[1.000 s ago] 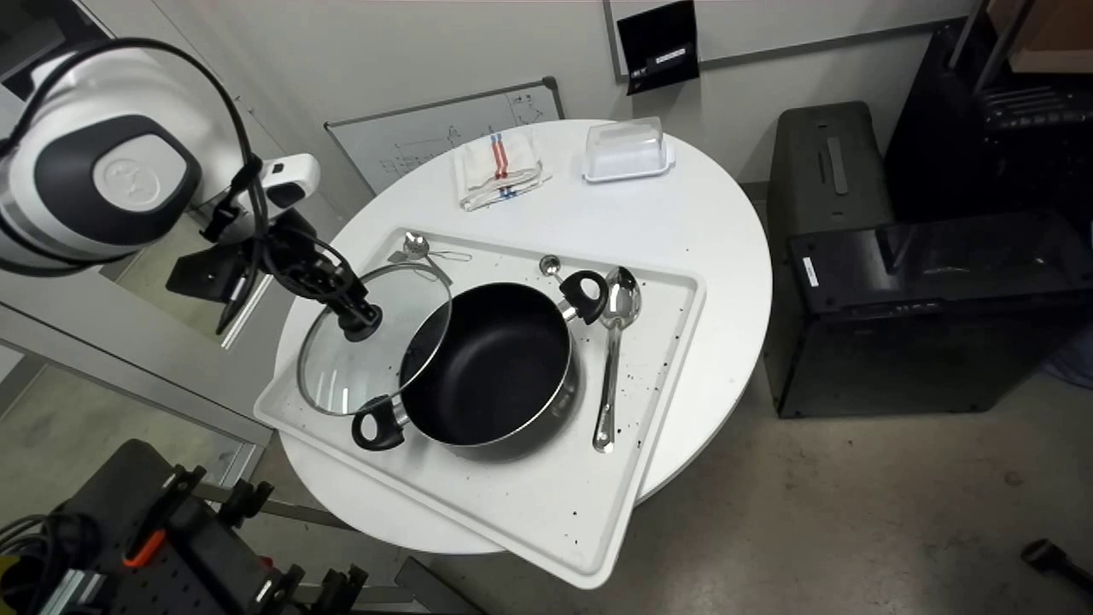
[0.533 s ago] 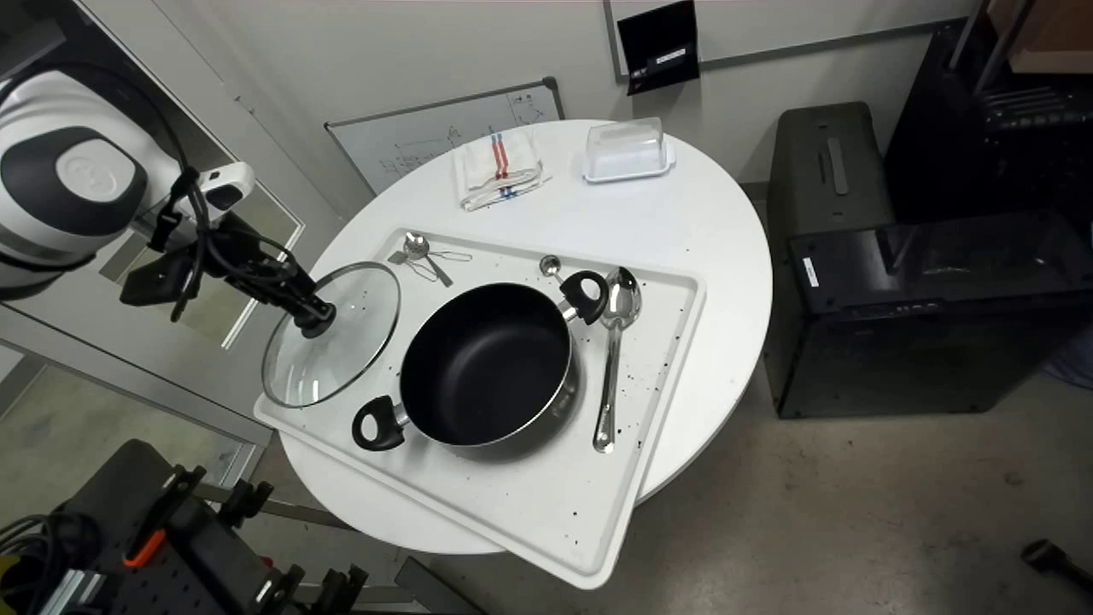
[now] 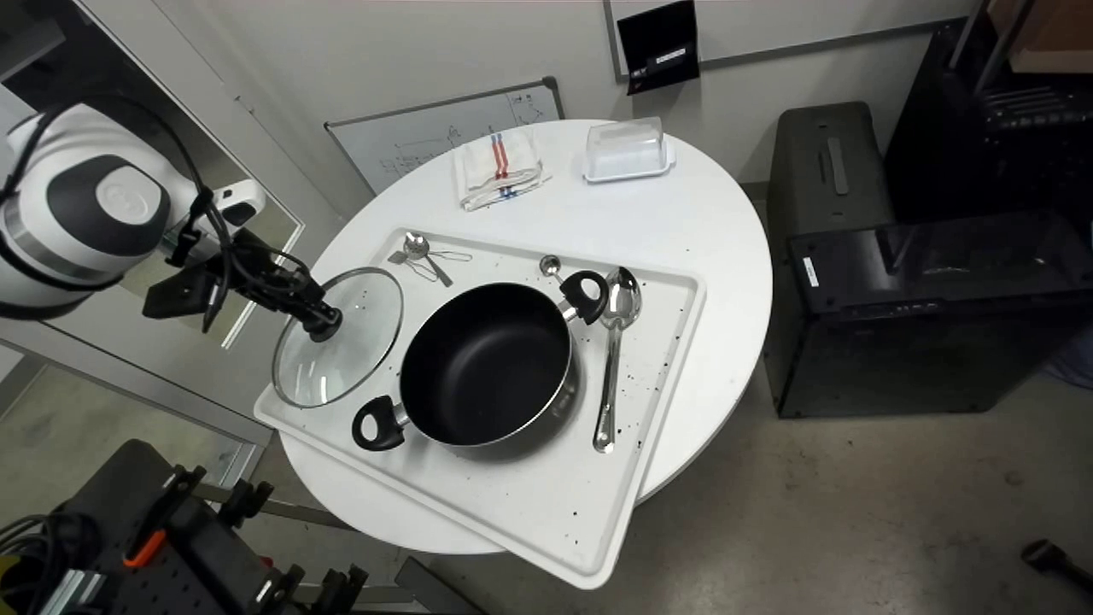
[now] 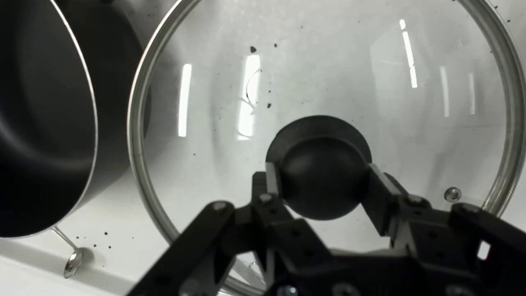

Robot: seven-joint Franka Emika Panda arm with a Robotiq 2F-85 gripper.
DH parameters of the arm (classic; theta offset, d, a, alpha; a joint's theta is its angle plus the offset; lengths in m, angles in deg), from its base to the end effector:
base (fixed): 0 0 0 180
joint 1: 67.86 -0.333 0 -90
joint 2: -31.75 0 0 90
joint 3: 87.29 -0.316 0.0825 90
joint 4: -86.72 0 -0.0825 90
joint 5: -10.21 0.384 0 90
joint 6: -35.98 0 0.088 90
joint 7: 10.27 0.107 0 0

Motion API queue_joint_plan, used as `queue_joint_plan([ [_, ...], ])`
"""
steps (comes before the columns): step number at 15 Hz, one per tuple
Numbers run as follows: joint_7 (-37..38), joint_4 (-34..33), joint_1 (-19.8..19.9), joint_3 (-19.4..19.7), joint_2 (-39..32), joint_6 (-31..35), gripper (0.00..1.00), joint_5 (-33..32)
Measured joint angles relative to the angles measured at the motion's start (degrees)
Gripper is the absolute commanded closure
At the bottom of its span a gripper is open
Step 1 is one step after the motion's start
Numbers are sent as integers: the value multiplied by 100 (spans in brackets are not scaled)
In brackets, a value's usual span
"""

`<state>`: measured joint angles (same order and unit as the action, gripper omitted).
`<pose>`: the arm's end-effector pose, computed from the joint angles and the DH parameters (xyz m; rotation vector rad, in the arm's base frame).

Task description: Remove the glass lid from the black pot.

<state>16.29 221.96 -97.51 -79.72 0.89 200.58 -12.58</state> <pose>0.4454 0.1970 0.0996 2.9355 0.4816 0.0576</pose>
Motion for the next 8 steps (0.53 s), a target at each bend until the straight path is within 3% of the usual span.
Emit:
queue_joint_plan([
  [8, -204, -499, -12, 119, -1031, 667, 75, 417],
])
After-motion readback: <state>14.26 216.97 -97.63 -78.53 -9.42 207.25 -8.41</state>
